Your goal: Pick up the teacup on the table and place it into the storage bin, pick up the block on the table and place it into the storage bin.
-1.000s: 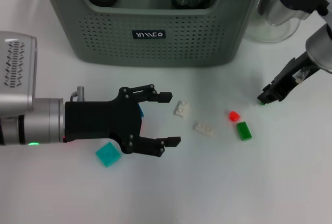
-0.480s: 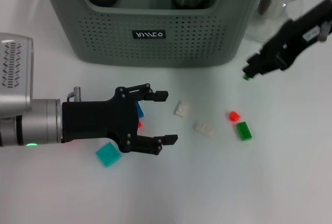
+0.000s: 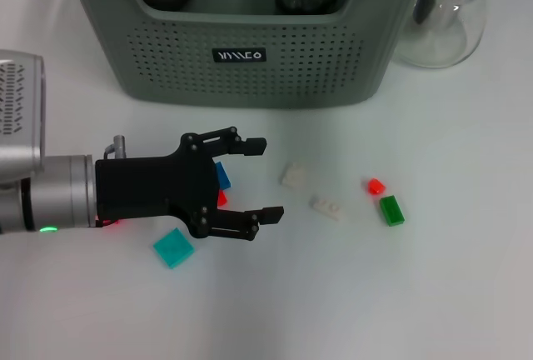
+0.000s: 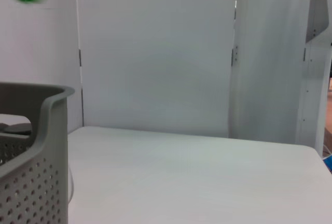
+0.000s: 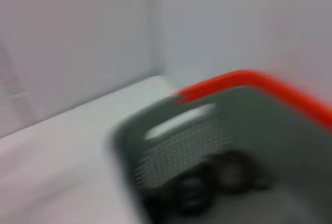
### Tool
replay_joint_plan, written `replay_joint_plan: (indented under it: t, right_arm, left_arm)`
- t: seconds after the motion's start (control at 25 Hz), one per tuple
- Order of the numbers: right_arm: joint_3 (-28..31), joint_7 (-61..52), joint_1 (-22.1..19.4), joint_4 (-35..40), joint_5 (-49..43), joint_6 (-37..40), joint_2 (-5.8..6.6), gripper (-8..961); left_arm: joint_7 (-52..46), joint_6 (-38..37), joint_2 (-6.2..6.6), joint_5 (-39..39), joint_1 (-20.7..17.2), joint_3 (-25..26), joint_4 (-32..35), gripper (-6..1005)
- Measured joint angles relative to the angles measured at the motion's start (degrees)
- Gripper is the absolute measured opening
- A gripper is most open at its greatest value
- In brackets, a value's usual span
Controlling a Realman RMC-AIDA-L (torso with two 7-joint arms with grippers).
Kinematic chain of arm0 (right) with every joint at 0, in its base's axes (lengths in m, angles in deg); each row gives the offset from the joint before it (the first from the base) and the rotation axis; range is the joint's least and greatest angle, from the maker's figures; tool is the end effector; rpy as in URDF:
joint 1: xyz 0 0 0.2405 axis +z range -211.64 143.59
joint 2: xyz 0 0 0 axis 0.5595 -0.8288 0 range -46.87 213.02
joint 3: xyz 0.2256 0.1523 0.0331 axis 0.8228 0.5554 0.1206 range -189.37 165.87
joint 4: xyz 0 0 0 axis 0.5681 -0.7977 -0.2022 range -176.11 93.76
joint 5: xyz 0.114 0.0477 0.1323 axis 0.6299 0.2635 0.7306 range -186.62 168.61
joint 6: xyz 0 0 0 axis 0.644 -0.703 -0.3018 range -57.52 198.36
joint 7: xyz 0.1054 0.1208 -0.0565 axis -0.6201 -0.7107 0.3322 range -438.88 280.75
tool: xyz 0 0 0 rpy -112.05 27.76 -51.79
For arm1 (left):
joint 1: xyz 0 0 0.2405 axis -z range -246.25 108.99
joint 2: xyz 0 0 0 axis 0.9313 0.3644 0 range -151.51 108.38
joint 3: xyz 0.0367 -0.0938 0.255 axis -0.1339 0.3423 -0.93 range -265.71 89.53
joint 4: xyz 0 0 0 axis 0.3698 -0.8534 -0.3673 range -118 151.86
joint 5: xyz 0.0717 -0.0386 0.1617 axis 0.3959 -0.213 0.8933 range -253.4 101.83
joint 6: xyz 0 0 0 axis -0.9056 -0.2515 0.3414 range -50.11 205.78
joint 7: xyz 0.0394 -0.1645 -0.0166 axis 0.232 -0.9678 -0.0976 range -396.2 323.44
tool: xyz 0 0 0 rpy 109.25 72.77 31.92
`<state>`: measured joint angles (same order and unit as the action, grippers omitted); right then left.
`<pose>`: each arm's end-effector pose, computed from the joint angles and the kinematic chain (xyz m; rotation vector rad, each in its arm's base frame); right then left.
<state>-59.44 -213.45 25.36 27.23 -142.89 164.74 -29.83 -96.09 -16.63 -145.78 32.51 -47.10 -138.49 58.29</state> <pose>0.0633 0.4328 0.0542 -2.7183 0.6290 0.2159 -0.2359 0.2621 -0.0694 -2.8376 -0.1839 -0.7986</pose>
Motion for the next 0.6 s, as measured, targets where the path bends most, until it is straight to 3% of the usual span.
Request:
replay_joint_plan:
  t: [0.12,0.2,0.4,0.6]
  right_arm:
    - [-0.39,-2.03,2.89,-4.47,-5.37,-5.61,1.18,252]
    - [-0.65,-3.08,4.97,-7.87,-10.22,-8.72,1.21,256]
    - [-3.27,-4.35,8.66,-16.25,-19.96,-17.52,-0.3,266]
    - [-7.17,-4.48,10.64,-24.29,-22.05,-27.35,-1.75,276]
  left_arm:
    - [-0.01,-0.05,0.02,-0.01,0.07,0.03,-0.02,893]
    - [-0.07,-0.08,0.02,-0.01,0.12,0.05,-0.04,894]
    - [-0.29,0.27,0.02,-0.02,0.28,0.07,-0.06,895]
    - [-0.32,0.59,0.02,-0.02,0.3,0.12,-0.15,895]
